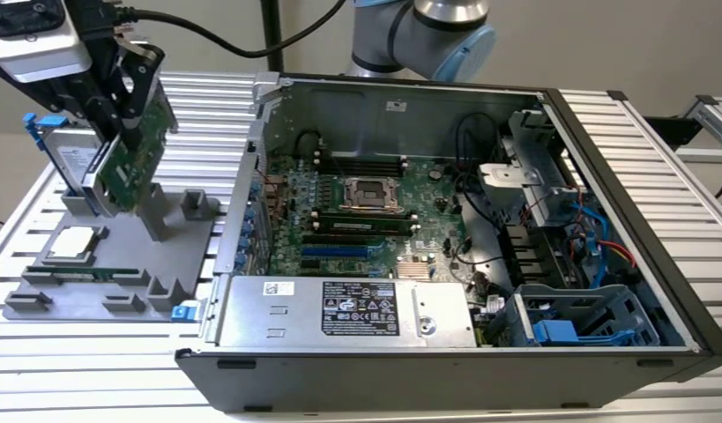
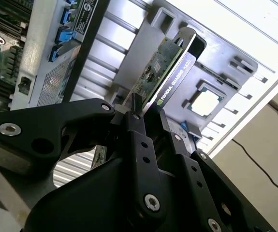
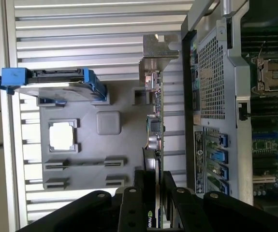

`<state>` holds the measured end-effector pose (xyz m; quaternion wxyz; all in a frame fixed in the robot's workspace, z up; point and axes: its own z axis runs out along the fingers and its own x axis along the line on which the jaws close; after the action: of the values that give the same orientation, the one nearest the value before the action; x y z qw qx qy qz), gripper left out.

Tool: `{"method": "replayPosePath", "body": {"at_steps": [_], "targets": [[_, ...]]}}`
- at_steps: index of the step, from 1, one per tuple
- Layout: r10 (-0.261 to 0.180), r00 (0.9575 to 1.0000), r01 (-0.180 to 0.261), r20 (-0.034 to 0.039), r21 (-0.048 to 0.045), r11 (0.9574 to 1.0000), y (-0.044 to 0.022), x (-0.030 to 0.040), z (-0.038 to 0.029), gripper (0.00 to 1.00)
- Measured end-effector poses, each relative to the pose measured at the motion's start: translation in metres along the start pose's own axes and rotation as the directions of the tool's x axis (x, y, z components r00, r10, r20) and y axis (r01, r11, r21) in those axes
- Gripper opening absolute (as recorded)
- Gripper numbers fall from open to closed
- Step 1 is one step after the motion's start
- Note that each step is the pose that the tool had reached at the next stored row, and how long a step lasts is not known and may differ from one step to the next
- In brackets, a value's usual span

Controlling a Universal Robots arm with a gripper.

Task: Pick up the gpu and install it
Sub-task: 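Pick up the gpu and move the gpu toward the slot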

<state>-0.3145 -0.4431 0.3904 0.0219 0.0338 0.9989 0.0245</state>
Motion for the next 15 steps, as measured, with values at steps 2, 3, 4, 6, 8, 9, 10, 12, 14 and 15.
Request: {"method": "replayPosePath", "body": {"at_steps": [2, 3, 4, 6, 8, 9, 10, 12, 14, 15], "targets": [[0.000, 1.0000, 0.000, 0.0000, -0.0001, 1.0000, 0.0001, -0.0001, -0.0023, 0.00], [0.000, 1.0000, 0.000, 0.0000, 0.0000, 1.0000, 0.0002, -0.0001, -0.0034, 0.00], [0.000, 1.0000, 0.000, 0.0000, 0.0000, 1.0000, 0.0002, -0.0002, -0.0046, 0.00], [0.000, 1.0000, 0.000, 0.0000, 0.0000, 1.0000, 0.0003, -0.0003, -0.0068, 0.00], [0.000, 1.0000, 0.000, -0.0001, 0.0000, 1.0000, 0.0005, -0.0004, -0.0091, 0.00], [0.000, 1.0000, 0.000, 0.0000, -0.0001, 1.0000, 0.0005, -0.0004, -0.0102, 0.00], [0.000, 1.0000, 0.000, 0.0000, 0.0000, 1.0000, 0.0006, -0.0005, -0.0114, 0.00], [0.000, 1.0000, 0.000, 0.0000, 0.0000, 1.0000, 0.0007, -0.0006, -0.0139, 0.00], [0.000, 1.0000, 0.000, 0.0000, 0.0000, 1.0000, 0.0008, -0.0007, -0.0162, 0.00], [0.000, 1.0000, 0.000, 0.0000, 0.0000, 1.0000, 0.0009, -0.0007, -0.0173, 0.00]]}}
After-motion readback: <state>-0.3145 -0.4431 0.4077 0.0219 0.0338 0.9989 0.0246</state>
